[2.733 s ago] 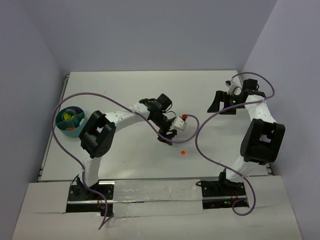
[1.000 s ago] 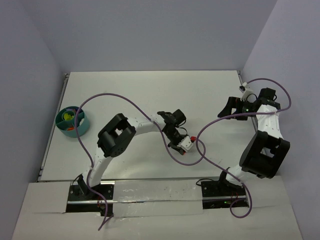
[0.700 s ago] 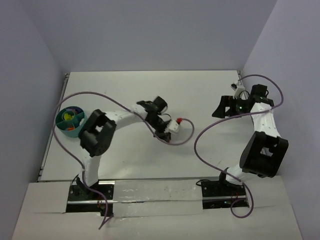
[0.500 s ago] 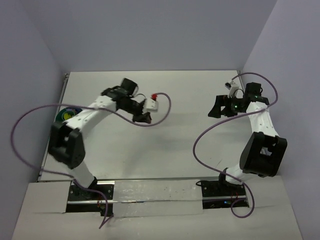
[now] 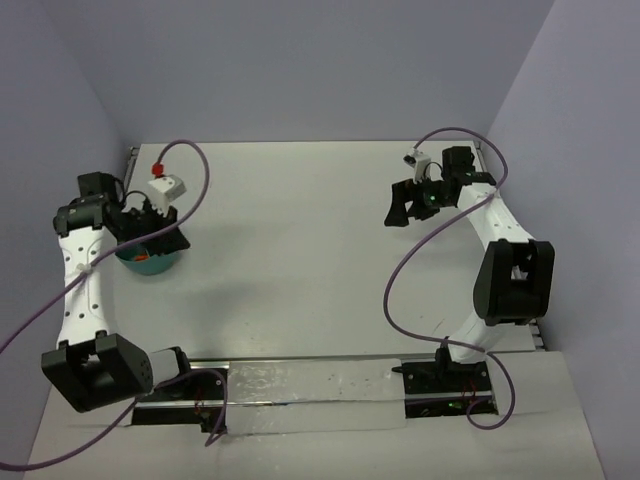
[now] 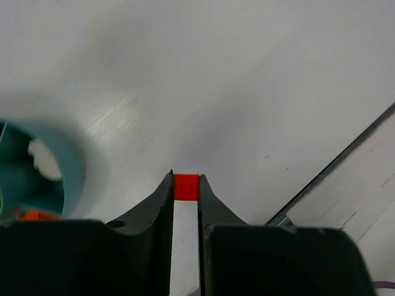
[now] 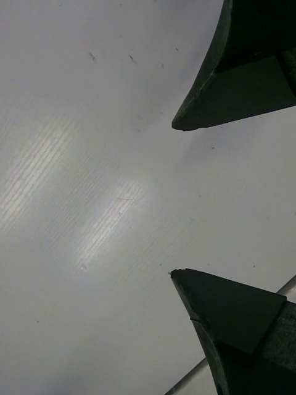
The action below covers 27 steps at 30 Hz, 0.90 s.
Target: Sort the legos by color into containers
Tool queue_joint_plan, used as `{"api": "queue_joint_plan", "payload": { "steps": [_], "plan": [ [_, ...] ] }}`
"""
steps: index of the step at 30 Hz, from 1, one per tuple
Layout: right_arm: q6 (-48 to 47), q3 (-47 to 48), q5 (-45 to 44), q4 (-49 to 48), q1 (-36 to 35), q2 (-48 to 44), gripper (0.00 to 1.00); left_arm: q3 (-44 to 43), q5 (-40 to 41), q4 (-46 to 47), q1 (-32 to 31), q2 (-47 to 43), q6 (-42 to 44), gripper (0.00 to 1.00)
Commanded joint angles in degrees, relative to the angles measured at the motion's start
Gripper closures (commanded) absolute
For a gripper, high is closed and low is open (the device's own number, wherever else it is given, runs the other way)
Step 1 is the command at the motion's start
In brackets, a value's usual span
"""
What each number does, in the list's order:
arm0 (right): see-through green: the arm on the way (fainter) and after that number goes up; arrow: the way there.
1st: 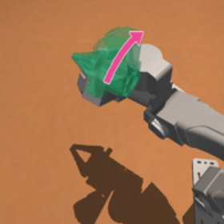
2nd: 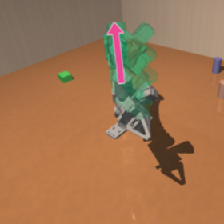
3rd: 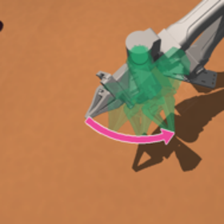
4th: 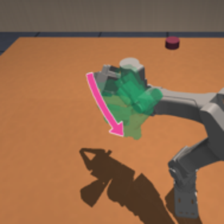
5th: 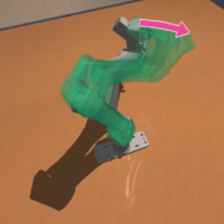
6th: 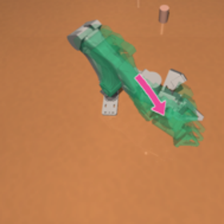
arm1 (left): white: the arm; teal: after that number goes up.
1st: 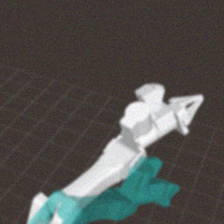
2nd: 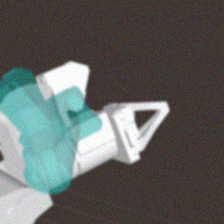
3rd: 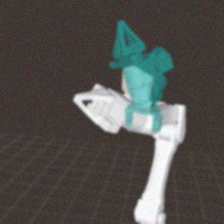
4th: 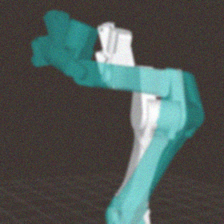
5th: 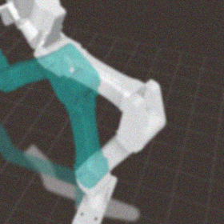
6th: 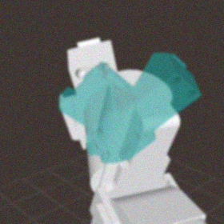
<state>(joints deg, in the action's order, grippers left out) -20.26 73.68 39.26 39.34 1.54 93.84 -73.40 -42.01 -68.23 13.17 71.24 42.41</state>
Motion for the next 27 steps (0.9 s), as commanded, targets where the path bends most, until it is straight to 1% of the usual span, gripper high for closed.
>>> {"api": "queue_joint_plan", "payload": {
  "steps": [1, 4, 8, 12, 14, 15, 17, 20, 23, 27],
  "plan": [
    [1.1, 5.4, -1.2, -1.8, -1.3, 3.7, 0.00, 0.6, 4.2, -5.1, 9.1, -1.1, -2.8, 1.00],
    [1.6, 8.8, -0.9, -0.7, -1.3, 6.7, 0.00, 0.2, 7.5, -7.0, 13.9, 1.7, -2.1, 1.00],
    [1.8, 11.7, -1.1, 0.0, -1.3, 9.4, 0.00, -1.8, 12.6, -5.5, 18.2, 6.4, -5.4, 1.00],
    [2.1, 13.2, -1.4, 0.1, -1.3, 10.8, 0.00, -3.7, 18.3, -0.8, 18.6, 9.1, -9.4, 1.00],
    [2.3, 13.2, -1.3, 0.0, -1.3, 10.9, 0.00, -4.6, 22.9, 2.6, 18.6, 10.6, -12.3, 0.99],
    [2.4, 13.1, -1.3, 0.0, -1.3, 11.1, 0.00, -4.7, 23.1, 2.7, 18.6, 10.7, -12.4, 1.00],
    [2.5, 12.9, -1.4, 0.0, -1.3, 10.9, 0.00, -5.5, 26.1, 5.4, 18.6, 11.4, -13.7, 1.00],
    [2.7, 12.5, -1.6, 0.0, -1.3, 10.7, 0.00, -5.9, 28.2, 8.2, 18.4, 12.0, -15.2, 1.00],
    [2.8, 12.3, -1.9, -0.1, -2.9, 10.6, 0.00, -5.3, 30.0, 10.0, 17.7, 12.4, -16.1, 1.00],
    [3.0, 12.9, -2.5, -0.1, -2.9, 10.8, 0.00, -5.4, 30.3, 11.6, 16.4, 13.3, -17.2, 0.99]
  ]
}}
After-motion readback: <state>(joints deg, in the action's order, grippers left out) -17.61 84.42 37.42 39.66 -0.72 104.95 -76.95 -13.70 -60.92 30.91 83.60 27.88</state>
